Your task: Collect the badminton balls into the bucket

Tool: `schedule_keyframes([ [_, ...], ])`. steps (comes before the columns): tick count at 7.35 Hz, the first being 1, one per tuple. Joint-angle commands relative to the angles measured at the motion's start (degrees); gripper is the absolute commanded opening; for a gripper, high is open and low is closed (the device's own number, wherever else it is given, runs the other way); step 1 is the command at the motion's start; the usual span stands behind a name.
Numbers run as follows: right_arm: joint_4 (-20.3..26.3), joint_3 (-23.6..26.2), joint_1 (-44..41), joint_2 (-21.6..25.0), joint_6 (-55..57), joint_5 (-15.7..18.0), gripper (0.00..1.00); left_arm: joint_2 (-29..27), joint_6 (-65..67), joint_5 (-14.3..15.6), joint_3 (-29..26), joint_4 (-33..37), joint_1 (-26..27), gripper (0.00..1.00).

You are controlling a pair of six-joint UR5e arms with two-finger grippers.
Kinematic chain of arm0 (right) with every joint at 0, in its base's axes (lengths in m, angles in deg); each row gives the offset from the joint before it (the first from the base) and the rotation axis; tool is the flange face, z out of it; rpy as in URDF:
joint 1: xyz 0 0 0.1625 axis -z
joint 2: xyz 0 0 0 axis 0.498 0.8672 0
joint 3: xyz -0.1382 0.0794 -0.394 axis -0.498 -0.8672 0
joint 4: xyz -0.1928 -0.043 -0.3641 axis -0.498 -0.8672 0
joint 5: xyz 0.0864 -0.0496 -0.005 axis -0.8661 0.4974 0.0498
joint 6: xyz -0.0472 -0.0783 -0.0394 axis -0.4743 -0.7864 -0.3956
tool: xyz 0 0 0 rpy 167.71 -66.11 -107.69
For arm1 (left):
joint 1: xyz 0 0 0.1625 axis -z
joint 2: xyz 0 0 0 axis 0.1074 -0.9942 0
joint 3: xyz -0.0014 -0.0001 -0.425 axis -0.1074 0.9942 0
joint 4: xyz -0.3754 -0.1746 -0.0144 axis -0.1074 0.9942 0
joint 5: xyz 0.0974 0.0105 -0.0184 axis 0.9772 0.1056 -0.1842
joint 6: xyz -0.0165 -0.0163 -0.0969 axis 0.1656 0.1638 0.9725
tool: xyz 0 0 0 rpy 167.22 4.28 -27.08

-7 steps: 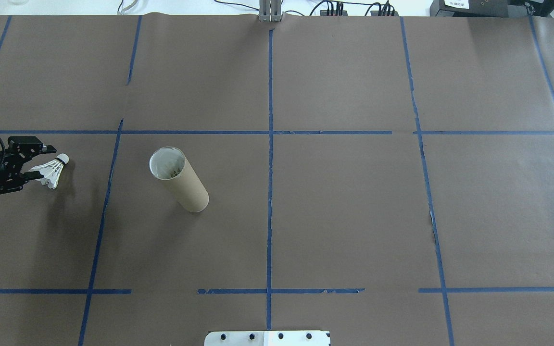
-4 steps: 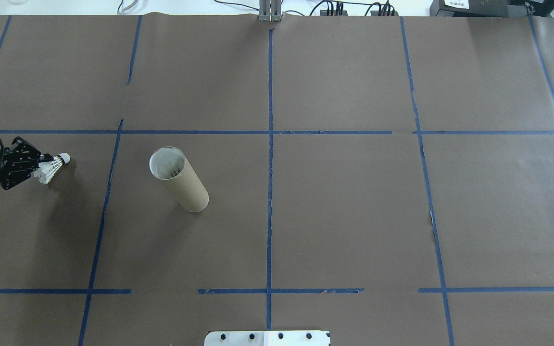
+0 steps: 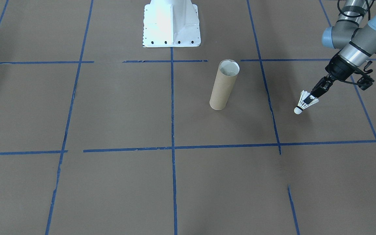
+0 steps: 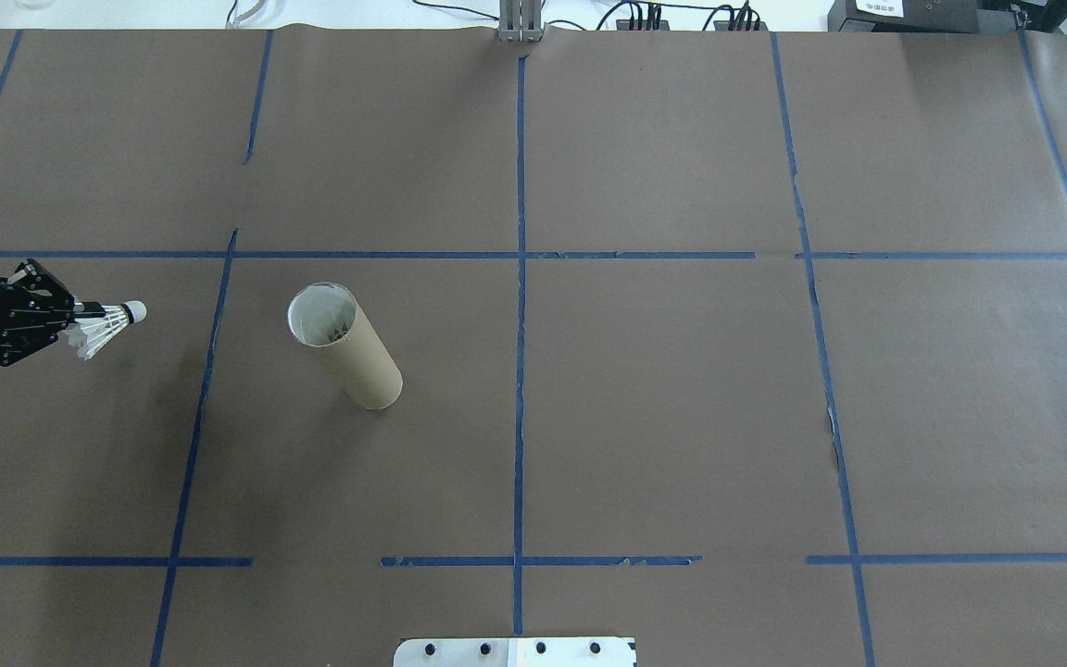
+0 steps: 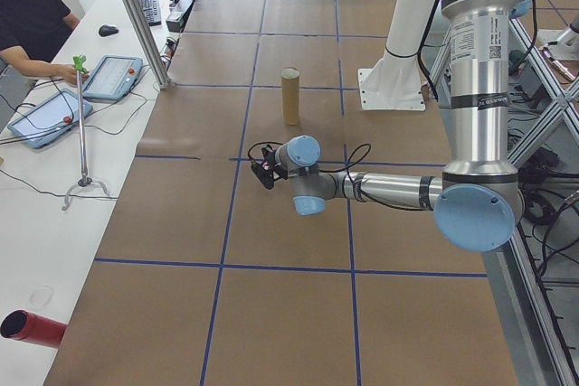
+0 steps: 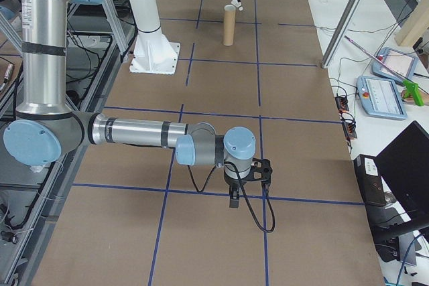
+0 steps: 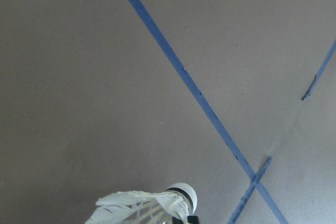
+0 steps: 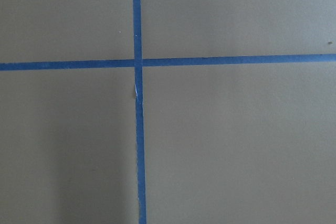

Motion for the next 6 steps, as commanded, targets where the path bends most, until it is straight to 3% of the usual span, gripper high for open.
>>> schedule_keyframes([
  [1, 0.00, 0.00, 0.00, 0.00, 0.00, 0.00, 1.00, -1.38, -2.78, -7.74, 5.56, -8.35, 3.79, 0.00],
  [3, 0.00, 0.00, 0.00, 0.00, 0.00, 0.00, 1.00, -3.65, -13.65, -8.20, 16.35, -27.81, 6.24, 0.00],
  [6, 0.00, 0.00, 0.00, 0.00, 0.00, 0.00, 1.00, -13.92, -27.79, -9.42, 26.55, -52.86, 10.91, 0.00],
])
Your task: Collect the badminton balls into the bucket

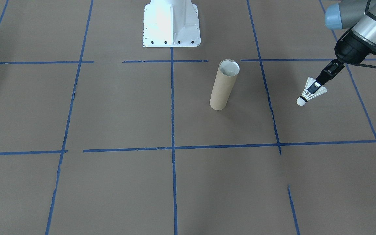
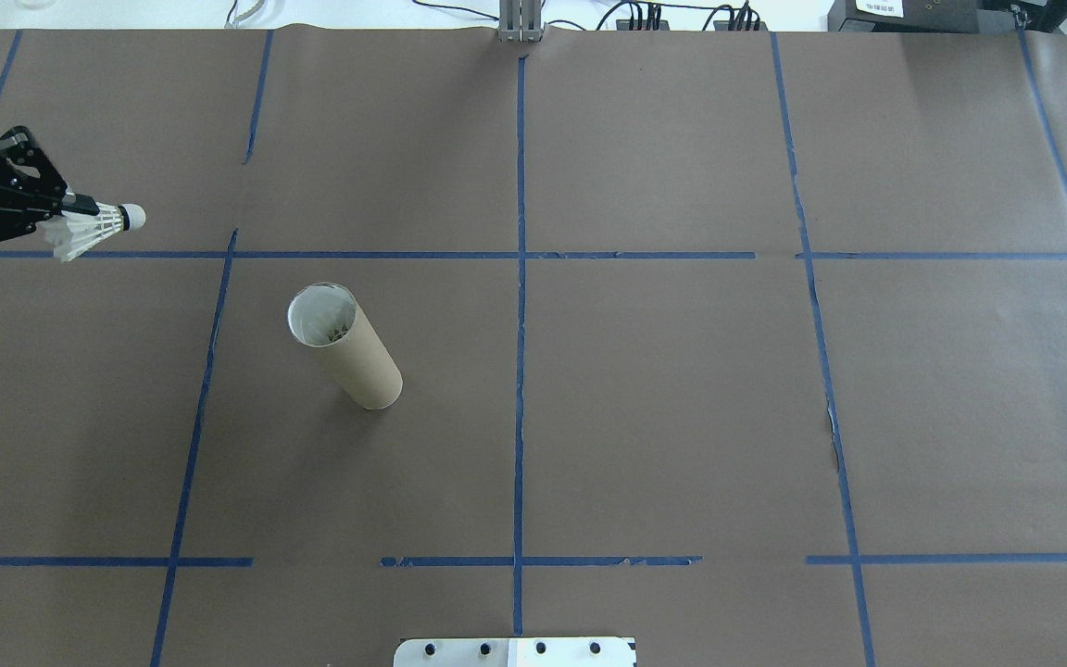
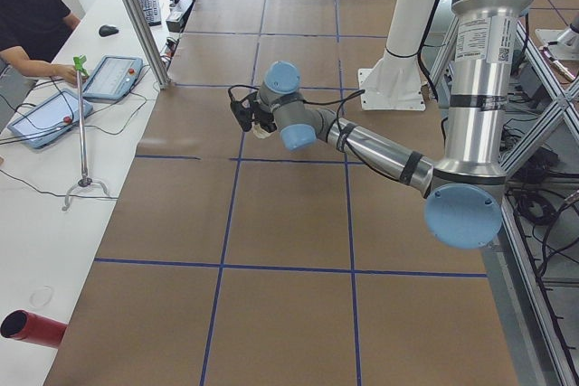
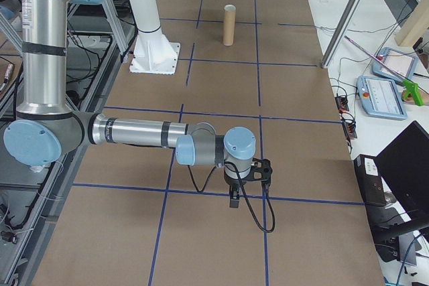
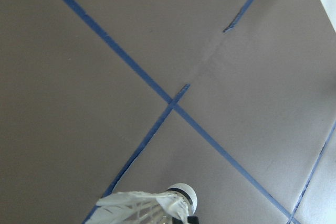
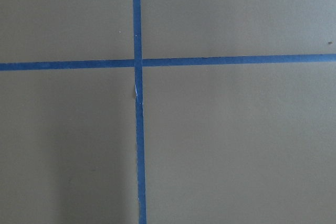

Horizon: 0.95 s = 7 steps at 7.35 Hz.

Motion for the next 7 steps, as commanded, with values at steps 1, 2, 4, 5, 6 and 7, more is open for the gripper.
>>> schedule_keyframes([
  [1, 0.00, 0.00, 0.00, 0.00, 0.00, 0.00, 1.00, -9.06, -12.85, -0.78, 8.40, -22.25, 1.14, 0.00],
  [2, 0.00, 0.00, 0.00, 0.00, 0.00, 0.00, 1.00, -17.72, -15.00, -0.26, 9.48, -34.98, 0.79, 0.00],
  [4, 0.00, 0.00, 0.00, 0.00, 0.00, 0.00, 1.00, -30.85, -24.63, 2.53, 10.45, -55.49, -0.43, 0.00],
  [5, 0.00, 0.00, 0.00, 0.00, 0.00, 0.00, 1.00, -34.56, -26.51, 8.47, 10.98, -61.41, -5.66, 0.00],
  [6, 0.00, 0.00, 0.00, 0.00, 0.00, 0.00, 1.00, -36.60, -26.62, 15.23, 10.98, -66.26, -11.89, 0.00],
  [7, 0.00, 0.00, 0.00, 0.00, 0.00, 0.00, 1.00, -38.10, -26.71, 19.74, 10.98, -71.18, -17.18, 0.00],
])
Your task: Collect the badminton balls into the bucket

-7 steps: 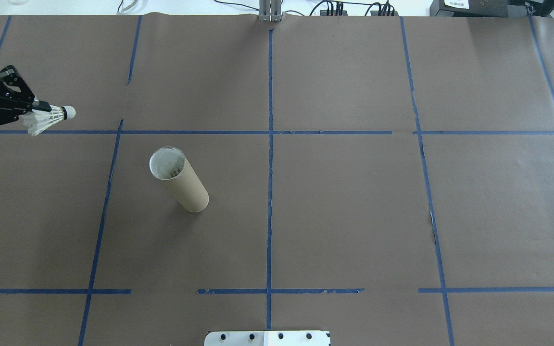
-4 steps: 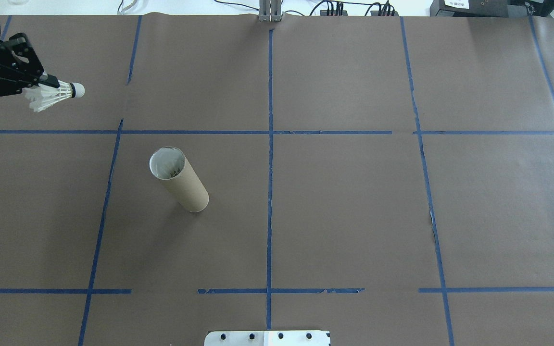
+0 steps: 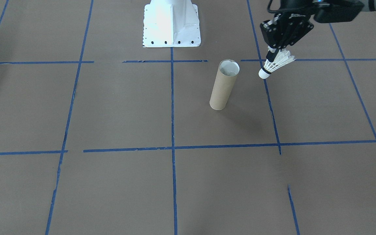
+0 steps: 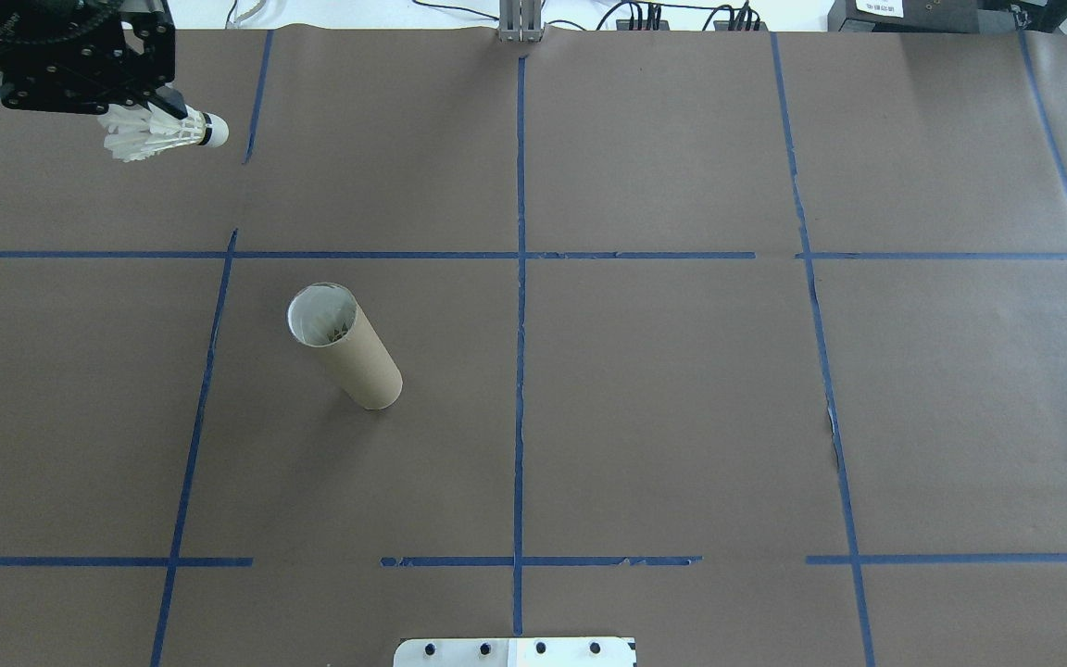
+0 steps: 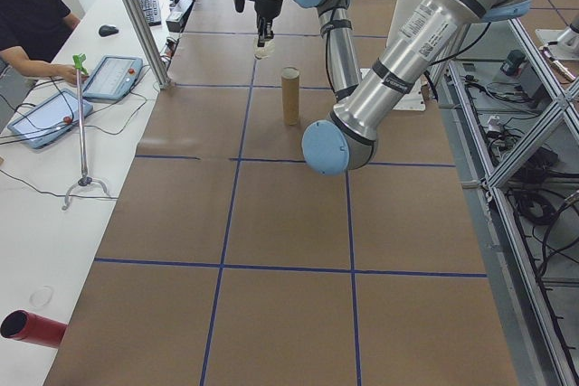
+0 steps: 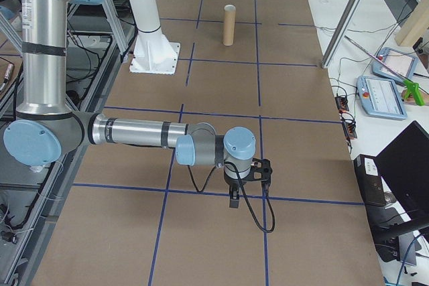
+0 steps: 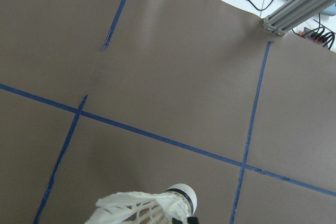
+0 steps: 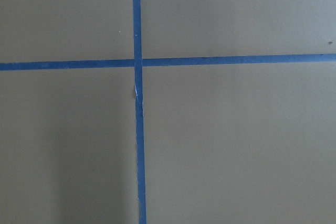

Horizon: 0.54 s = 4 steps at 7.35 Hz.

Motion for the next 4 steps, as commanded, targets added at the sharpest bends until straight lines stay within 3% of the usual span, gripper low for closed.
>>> schedule_keyframes([
  [1, 0.00, 0.00, 0.00, 0.00, 0.00, 0.00, 1.00, -4.92, -3.47, 7.06, 0.01, -12.30, -9.70, 0.00],
  [3, 0.00, 0.00, 0.00, 0.00, 0.00, 0.00, 1.00, -9.93, -6.56, 7.24, -0.33, -22.25, -12.35, 0.00],
  [4, 0.00, 0.00, 0.00, 0.00, 0.00, 0.00, 1.00, -11.00, -6.66, 8.72, -0.77, -23.77, -13.32, 0.00],
])
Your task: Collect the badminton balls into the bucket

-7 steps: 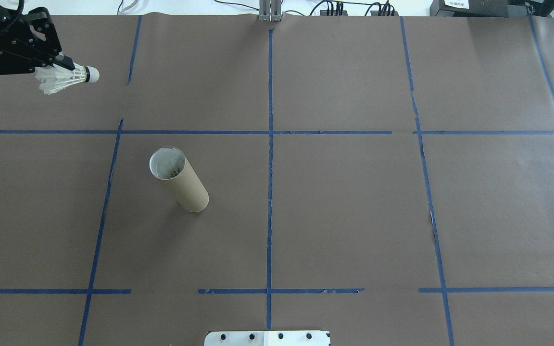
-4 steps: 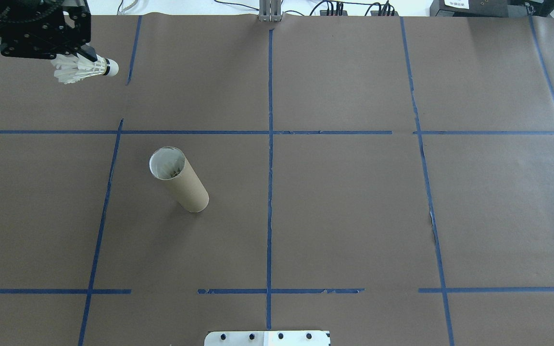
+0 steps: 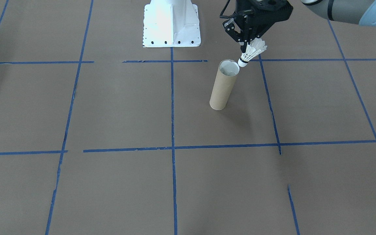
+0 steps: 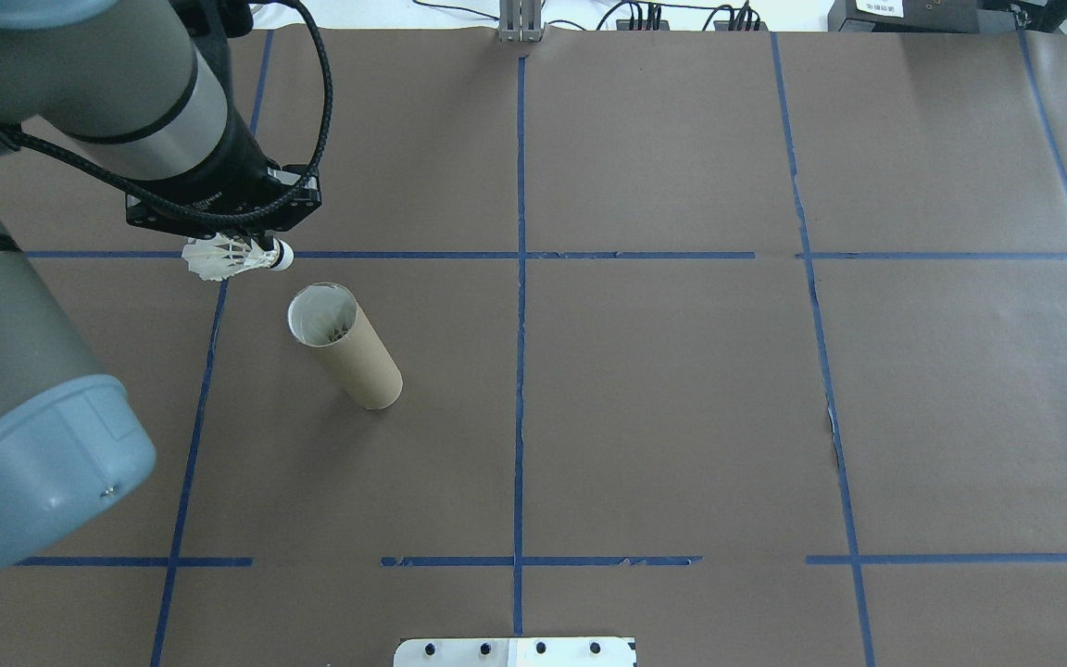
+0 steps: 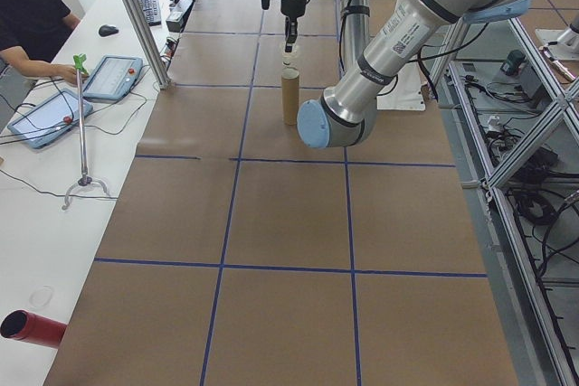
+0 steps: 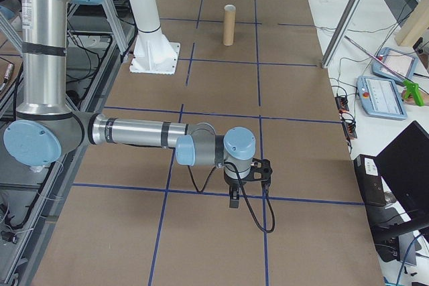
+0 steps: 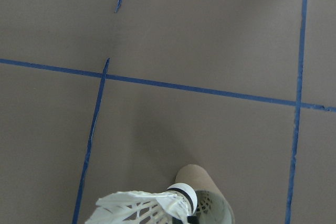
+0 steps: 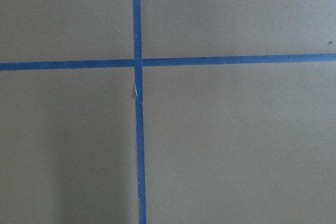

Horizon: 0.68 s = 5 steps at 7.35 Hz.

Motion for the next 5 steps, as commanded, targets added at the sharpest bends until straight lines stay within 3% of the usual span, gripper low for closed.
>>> schedule_keyframes([
  [1, 0.00, 0.00, 0.00, 0.00, 0.00, 0.00, 1.00, -3.70, -1.01, 3.45, -3.71, -4.02, -3.15, 0.00],
  [2, 0.00, 0.00, 0.00, 0.00, 0.00, 0.00, 1.00, -5.55, -1.01, 4.60, -6.36, -4.02, -3.17, 0.00],
  [5, 0.00, 0.00, 0.00, 0.00, 0.00, 0.00, 1.00, -5.48, -1.45, 6.55, -7.44, -3.85, -4.05, 0.00],
])
